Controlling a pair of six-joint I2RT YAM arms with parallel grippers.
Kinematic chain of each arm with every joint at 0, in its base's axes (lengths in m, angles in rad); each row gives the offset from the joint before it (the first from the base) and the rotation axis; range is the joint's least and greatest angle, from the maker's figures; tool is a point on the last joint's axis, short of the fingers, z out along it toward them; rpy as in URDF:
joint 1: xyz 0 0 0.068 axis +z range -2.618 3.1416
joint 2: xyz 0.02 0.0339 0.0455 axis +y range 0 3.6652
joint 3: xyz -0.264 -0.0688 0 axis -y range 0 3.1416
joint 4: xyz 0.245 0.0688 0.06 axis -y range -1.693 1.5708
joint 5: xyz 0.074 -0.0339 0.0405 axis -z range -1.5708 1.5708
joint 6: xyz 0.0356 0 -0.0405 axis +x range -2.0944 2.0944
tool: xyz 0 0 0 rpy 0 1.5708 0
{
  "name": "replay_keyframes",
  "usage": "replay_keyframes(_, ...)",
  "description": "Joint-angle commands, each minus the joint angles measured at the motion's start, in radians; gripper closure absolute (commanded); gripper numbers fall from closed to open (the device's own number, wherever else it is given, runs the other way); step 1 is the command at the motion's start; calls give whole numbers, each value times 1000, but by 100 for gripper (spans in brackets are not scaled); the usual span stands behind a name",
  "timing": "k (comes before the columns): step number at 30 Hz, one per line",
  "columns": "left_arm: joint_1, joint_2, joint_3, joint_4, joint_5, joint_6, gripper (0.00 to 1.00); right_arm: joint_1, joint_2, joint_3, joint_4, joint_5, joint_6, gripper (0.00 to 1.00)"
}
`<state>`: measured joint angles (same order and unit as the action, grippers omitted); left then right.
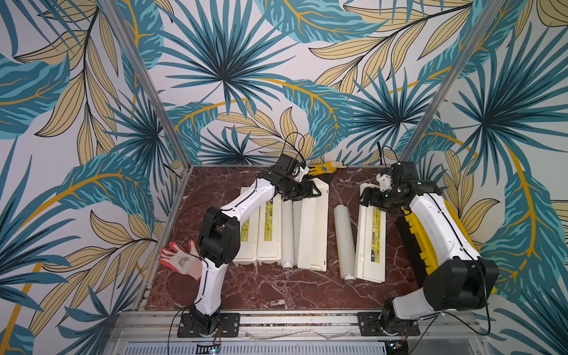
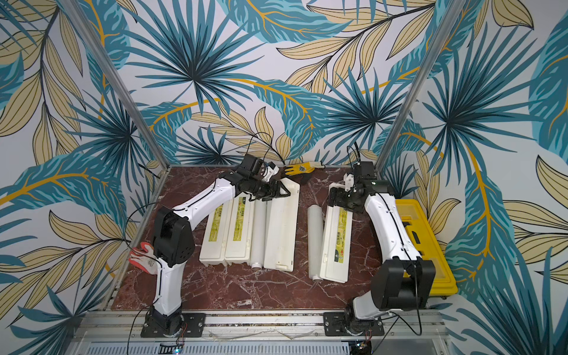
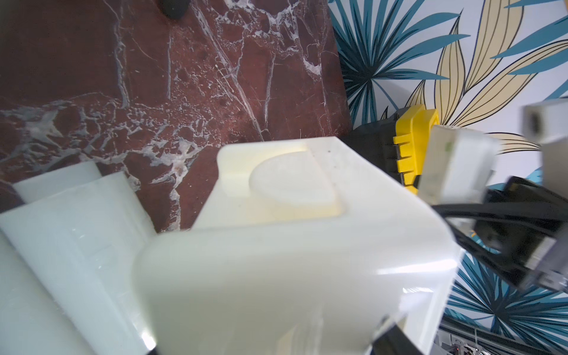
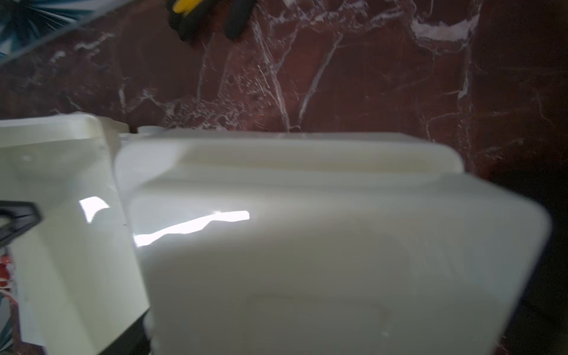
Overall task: Put plastic wrap rolls into dispensers
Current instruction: Place the lid at the center of the board.
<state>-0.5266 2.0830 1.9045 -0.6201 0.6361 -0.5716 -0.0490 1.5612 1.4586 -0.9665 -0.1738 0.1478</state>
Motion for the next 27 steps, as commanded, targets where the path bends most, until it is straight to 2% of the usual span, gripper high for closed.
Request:
replay_keyframes(1,5,-88,55,8,21,6,73,-8,91,49,-114,114,-70,56)
replay_keyframes(5,5,-104,57,8,23,-3,73,-8,228,102,-153,188,-102,56)
replay_keyframes(13,5,-111,56,8,33,-14,73,-2,404,98,-113,198,-100,61)
replay_keyframes(17,7,-113,56,8,34,-13,73,37,439,67,-69,166,-83,61)
replay_keyframes(19,7,-113,57,8,34,-14,73,69,451,56,-54,110,-66,61)
replay_keyframes(27,5,-104,71,14,40,-36,73,140,408,18,33,27,17,62)
